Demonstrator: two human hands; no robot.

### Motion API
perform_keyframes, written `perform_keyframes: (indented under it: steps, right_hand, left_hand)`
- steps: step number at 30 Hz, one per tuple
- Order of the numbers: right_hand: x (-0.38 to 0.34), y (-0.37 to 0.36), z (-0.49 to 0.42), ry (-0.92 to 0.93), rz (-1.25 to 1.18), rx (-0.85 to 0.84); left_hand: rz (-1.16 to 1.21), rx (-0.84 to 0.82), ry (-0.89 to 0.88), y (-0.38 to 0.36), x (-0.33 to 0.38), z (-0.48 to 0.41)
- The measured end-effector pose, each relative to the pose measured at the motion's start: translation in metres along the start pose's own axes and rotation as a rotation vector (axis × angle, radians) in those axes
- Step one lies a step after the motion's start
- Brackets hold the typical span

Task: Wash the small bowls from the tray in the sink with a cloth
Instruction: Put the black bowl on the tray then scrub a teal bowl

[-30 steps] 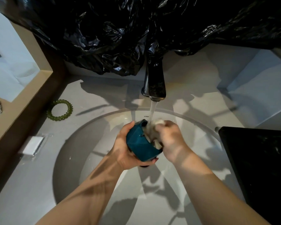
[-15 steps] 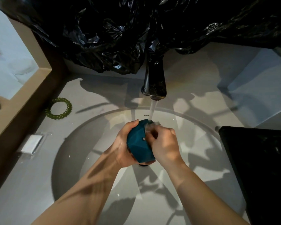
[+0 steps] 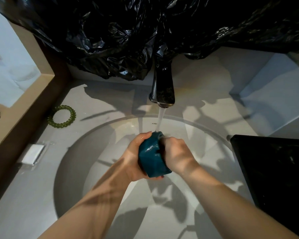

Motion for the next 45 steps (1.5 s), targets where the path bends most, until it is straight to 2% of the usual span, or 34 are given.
perform_keyframes:
  steps: [1,3,7,10,12,13,14,15,17,18,20,23,26,28,30,32,35,39,40,43,45]
  right_hand:
    - [0.001,-0.002,-0.001,-0.007,-0.167,0.069]
    - [0.002,-0.009,-0.003,0.013,-0.526,0.083]
    - [-0.012,-0.012,-0.006,0.177,-0.721,-0.153]
    - [-0.017,-0.009,-0.001,0.140,-0.966,-0.353]
    - [-0.019,-0.011,0.002,0.055,-1.004,-0.441]
    - [-0.021,-0.013,0.003,0.022,-0.906,-0.455]
    - [-0.022,-0.015,0.004,0.016,-0.697,-0.446]
    - [-0.020,-0.017,0.002,0.038,-0.384,-0.408]
    - [-0.022,-0.017,-0.002,0.153,0.232,-0.234]
    - [-0.024,-0.016,-0.001,0.199,0.336,-0.156]
    - [-0.021,-0.017,0.001,0.219,0.163,-0.087]
    - [-0.013,-0.020,0.002,0.170,-0.444,-0.059]
    - [0.007,-0.022,0.001,-0.035,-0.998,-0.008]
    - [0.017,-0.029,0.001,-0.163,-1.376,-0.068]
    - [0.020,-0.036,0.000,-0.248,-1.651,-0.159]
    - [0.023,-0.040,-0.003,-0.359,-1.692,-0.170]
    - [0.034,-0.041,-0.014,-0.470,-1.589,-0.064]
    - [0.071,-0.032,-0.019,-0.519,-1.051,0.192]
    - [0.076,-0.032,-0.016,-0.521,-1.035,0.190]
    - [0.079,-0.048,-0.005,-0.529,-1.411,0.026]
    - [0.069,-0.059,-0.001,-0.502,-1.667,-0.145]
  left_hand:
    - [0.009,0.008,-0.011,0.000,0.001,0.000]
    - [0.074,0.004,0.000,0.005,0.001,0.001]
    - [0.146,0.004,0.018,0.012,0.004,0.001]
    - [0.184,-0.070,0.011,0.009,0.008,0.003]
    - [0.152,-0.072,-0.005,0.009,0.012,0.003]
    - [0.143,-0.049,-0.006,0.010,0.012,0.003]
    - [0.146,-0.022,-0.002,0.011,0.012,0.003]
    - [0.157,-0.009,-0.001,0.010,0.012,0.004]
    - [0.168,-0.002,-0.010,0.009,0.012,0.005]
    - [0.162,-0.004,-0.014,0.009,0.012,0.005]
    - [0.149,-0.023,-0.009,0.011,0.012,0.004]
    - [0.139,-0.011,0.002,0.013,0.009,0.001]
    - [0.091,-0.042,-0.070,0.011,0.011,-0.003]
    - [0.019,-0.090,-0.103,0.011,0.015,-0.006]
    - [0.009,-0.091,-0.100,0.010,0.015,-0.007]
    - [0.047,-0.061,-0.079,0.008,0.013,-0.006]
    - [0.122,0.013,-0.043,0.007,0.010,-0.004]
    - [0.147,0.127,-0.052,0.015,0.018,0.000]
    - [0.162,0.147,-0.067,0.017,0.021,0.002]
    - [0.160,0.194,-0.093,0.019,0.028,0.007]
    - [0.114,0.210,-0.103,0.015,0.031,0.012]
Point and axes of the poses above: each hand's wrist, its own z-axis away from the middle knuckle, its own y-axis out of the back of the hand, x = y × z, the point moved 6 cm from there along -z, towards the middle knuckle, and after that the axes turned 6 degrees about -x, right-handed, at the moved point
